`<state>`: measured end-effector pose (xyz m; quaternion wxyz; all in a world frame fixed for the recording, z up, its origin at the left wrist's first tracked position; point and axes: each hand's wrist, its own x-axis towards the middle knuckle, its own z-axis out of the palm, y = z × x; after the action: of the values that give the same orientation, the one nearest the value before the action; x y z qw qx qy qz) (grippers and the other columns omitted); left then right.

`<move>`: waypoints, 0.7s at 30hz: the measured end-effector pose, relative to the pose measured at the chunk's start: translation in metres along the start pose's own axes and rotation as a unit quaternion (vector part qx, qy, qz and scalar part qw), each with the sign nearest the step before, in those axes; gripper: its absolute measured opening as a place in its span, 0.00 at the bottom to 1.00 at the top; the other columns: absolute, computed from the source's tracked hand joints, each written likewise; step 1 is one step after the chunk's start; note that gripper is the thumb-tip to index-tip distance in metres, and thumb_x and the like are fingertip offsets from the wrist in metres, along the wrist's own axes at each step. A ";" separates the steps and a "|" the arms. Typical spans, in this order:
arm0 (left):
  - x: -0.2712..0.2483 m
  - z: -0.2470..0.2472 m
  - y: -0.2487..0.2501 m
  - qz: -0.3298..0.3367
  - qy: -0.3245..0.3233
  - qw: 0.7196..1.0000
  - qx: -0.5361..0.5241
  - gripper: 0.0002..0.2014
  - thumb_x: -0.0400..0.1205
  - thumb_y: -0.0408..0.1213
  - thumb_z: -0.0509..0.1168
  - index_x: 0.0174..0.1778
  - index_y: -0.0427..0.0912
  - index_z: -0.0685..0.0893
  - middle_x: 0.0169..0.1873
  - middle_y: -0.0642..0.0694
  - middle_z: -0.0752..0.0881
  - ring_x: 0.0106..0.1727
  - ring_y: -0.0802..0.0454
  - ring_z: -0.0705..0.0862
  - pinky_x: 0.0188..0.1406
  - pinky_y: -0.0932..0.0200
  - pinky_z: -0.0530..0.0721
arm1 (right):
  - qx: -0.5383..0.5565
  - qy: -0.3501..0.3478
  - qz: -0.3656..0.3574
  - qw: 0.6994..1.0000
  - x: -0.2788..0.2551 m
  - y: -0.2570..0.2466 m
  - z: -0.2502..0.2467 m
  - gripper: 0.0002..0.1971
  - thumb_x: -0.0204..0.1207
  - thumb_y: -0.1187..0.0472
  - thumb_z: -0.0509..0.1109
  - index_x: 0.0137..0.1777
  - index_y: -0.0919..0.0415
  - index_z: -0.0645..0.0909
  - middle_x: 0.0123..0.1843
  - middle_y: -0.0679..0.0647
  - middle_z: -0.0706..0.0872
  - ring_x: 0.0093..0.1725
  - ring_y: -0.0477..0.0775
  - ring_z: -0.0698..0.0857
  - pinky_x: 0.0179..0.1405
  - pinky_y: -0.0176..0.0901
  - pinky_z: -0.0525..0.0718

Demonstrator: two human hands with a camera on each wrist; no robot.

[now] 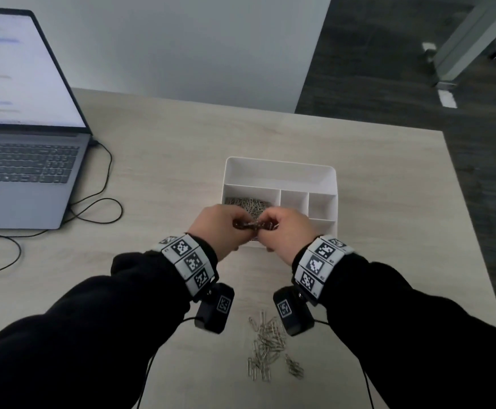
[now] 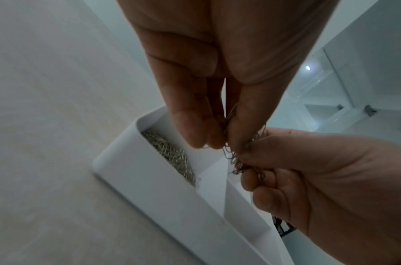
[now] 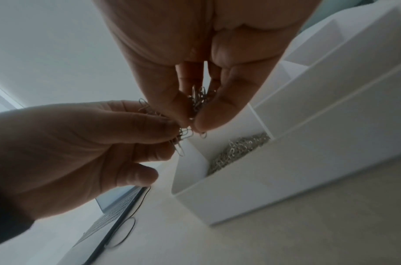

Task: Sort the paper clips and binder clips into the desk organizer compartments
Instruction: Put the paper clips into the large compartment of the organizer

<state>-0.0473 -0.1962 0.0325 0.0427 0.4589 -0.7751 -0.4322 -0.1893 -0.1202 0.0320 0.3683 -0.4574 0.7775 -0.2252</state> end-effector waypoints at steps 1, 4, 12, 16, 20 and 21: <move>0.007 -0.003 0.000 0.000 0.010 1.000 -0.006 0.02 0.75 0.43 0.75 0.41 0.52 0.90 0.31 0.53 0.90 0.30 0.57 0.89 0.33 0.63 0.89 | -0.002 0.007 0.001 1.000 0.007 -0.003 -0.001 0.06 0.70 0.62 0.74 0.41 0.49 0.84 0.36 0.48 0.89 0.34 0.49 0.90 0.35 0.42 0.88; 0.022 -0.003 -0.002 0.000 0.018 1.000 0.020 0.05 0.74 0.43 0.73 0.45 0.50 0.91 0.33 0.54 0.89 0.35 0.57 0.88 0.41 0.58 0.89 | -0.020 -0.001 0.002 1.000 0.023 -0.005 0.000 0.08 0.70 0.64 0.73 0.44 0.48 0.84 0.36 0.48 0.87 0.36 0.51 0.88 0.35 0.40 0.84; 0.025 0.009 -0.015 0.002 -0.011 0.993 0.119 0.12 0.76 0.44 0.71 0.56 0.53 0.90 0.51 0.51 0.91 0.53 0.50 0.86 0.52 0.60 0.81 | -0.163 -0.028 -0.056 0.985 0.029 0.009 0.016 0.11 0.74 0.63 0.69 0.55 0.57 0.87 0.55 0.57 0.84 0.54 0.59 0.83 0.55 0.47 0.81; 0.017 0.008 -0.015 0.007 -0.008 0.992 0.123 0.15 0.78 0.41 0.69 0.61 0.54 0.88 0.57 0.52 0.89 0.58 0.52 0.85 0.55 0.65 0.76 | -0.183 -0.034 -0.082 0.979 0.019 0.012 0.014 0.12 0.77 0.62 0.67 0.58 0.58 0.86 0.58 0.57 0.86 0.58 0.59 0.83 0.52 0.42 0.76; 0.000 0.009 -0.015 0.005 0.003 0.994 0.108 0.12 0.81 0.41 0.66 0.59 0.54 0.89 0.58 0.55 0.89 0.58 0.55 0.85 0.55 0.68 0.73 | -0.134 -0.009 -0.114 0.984 0.001 0.021 0.008 0.09 0.78 0.63 0.69 0.55 0.58 0.88 0.55 0.54 0.89 0.55 0.57 0.85 0.59 0.49 0.80; -0.006 0.010 -0.016 0.010 0.003 0.995 0.104 0.11 0.81 0.41 0.67 0.56 0.54 0.90 0.55 0.56 0.90 0.56 0.56 0.86 0.54 0.68 0.75 | -0.125 0.003 -0.128 0.984 -0.005 0.025 0.006 0.08 0.77 0.62 0.69 0.53 0.58 0.88 0.52 0.53 0.89 0.52 0.55 0.86 0.57 0.50 0.82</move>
<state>-0.0383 -0.1887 0.0169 0.0017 0.4543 -0.8203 -0.3473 -0.1972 -0.1038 0.0127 0.2739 -0.5948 0.7356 -0.1735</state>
